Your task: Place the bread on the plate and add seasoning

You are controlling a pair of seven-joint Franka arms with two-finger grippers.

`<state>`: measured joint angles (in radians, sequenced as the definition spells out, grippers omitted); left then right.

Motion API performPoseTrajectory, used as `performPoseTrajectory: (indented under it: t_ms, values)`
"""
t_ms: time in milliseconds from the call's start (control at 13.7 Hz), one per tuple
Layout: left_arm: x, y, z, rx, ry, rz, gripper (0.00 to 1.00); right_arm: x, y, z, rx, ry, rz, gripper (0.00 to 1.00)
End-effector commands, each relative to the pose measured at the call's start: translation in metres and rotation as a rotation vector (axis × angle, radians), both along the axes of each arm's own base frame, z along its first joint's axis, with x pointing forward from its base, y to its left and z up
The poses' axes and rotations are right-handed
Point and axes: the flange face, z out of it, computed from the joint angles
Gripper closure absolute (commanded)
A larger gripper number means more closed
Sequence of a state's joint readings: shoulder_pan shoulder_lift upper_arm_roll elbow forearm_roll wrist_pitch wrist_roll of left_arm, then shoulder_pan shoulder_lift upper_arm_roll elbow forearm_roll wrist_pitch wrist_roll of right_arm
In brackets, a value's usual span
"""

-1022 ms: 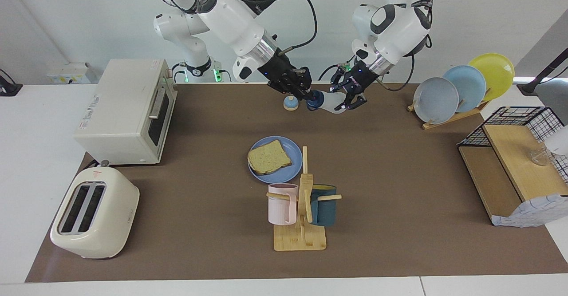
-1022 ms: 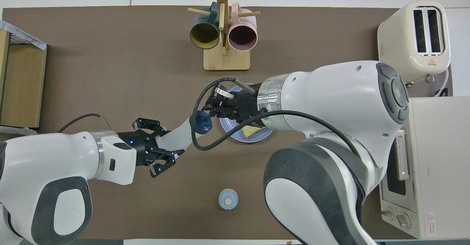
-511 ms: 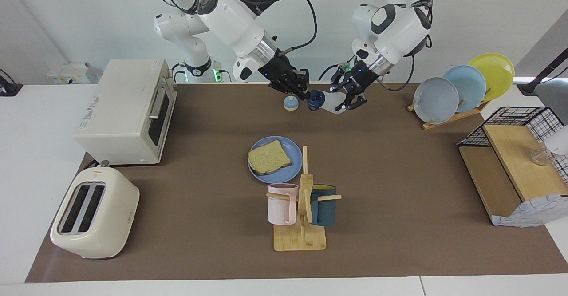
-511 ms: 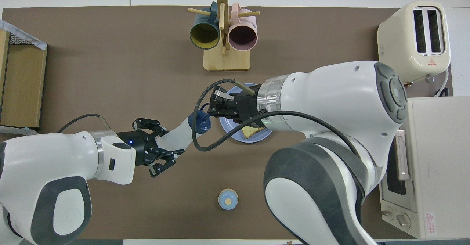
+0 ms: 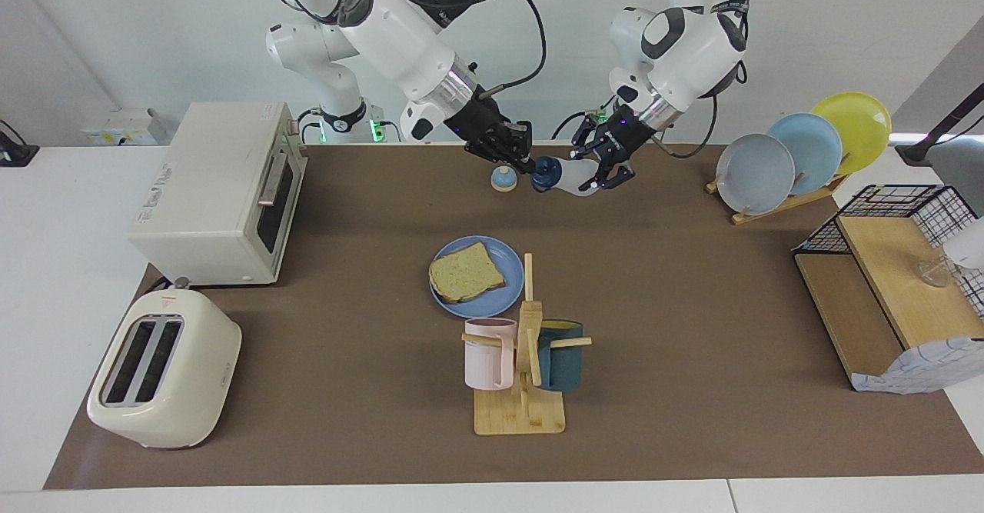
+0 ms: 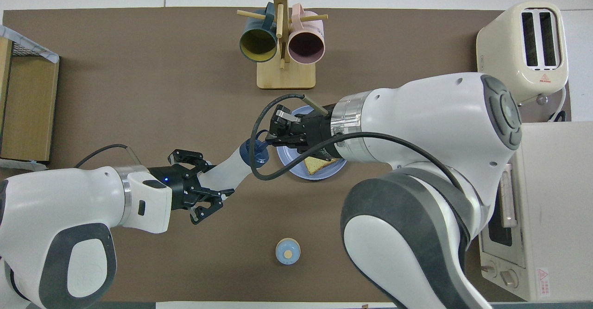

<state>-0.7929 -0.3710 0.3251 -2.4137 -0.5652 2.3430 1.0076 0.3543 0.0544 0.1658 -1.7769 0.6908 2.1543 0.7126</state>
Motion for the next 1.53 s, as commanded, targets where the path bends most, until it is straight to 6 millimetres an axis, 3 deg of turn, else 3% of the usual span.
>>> performPoseTrajectory:
  t_ms: [0, 438, 511, 584, 876, 1095, 1168, 1241, 1459]
  values:
    - [-0.009, 0.004, 0.000, -0.014, 0.004, 0.000, 1.00, 0.016, -0.037, 0.007, 0.055, 0.040, -0.076, 1.00]
    - [-0.010, 0.006, -0.002, -0.011, 0.023, -0.014, 1.00, 0.020, -0.046, 0.007, 0.074, 0.047, -0.088, 1.00]
    - [-0.010, 0.006, -0.001, -0.011, 0.022, -0.014, 1.00, 0.020, -0.047, 0.007, 0.070, 0.044, -0.088, 0.27]
    - [-0.010, 0.006, -0.002, -0.011, 0.023, -0.014, 1.00, 0.018, -0.047, 0.007, 0.061, 0.040, -0.082, 0.00]
    - [-0.009, 0.002, 0.001, -0.008, 0.020, -0.014, 1.00, 0.013, -0.055, 0.012, -0.116, -0.042, -0.005, 0.00]
    - [0.004, -0.022, 0.013, 0.095, -0.011, -0.004, 1.00, 0.009, -0.061, 0.018, -0.205, -0.165, 0.122, 0.00]
    - [0.010, -0.026, 0.014, 0.160, -0.018, 0.009, 1.00, 0.009, -0.073, 0.023, -0.251, -0.191, 0.151, 0.00]
    - [0.015, -0.035, 0.021, 0.222, -0.030, 0.017, 1.00, 0.014, -0.105, 0.026, -0.332, -0.170, 0.184, 0.00]
    - [0.041, -0.067, 0.020, 0.358, -0.015, 0.001, 1.00, 0.018, -0.175, 0.022, -0.446, -0.132, 0.416, 0.00]
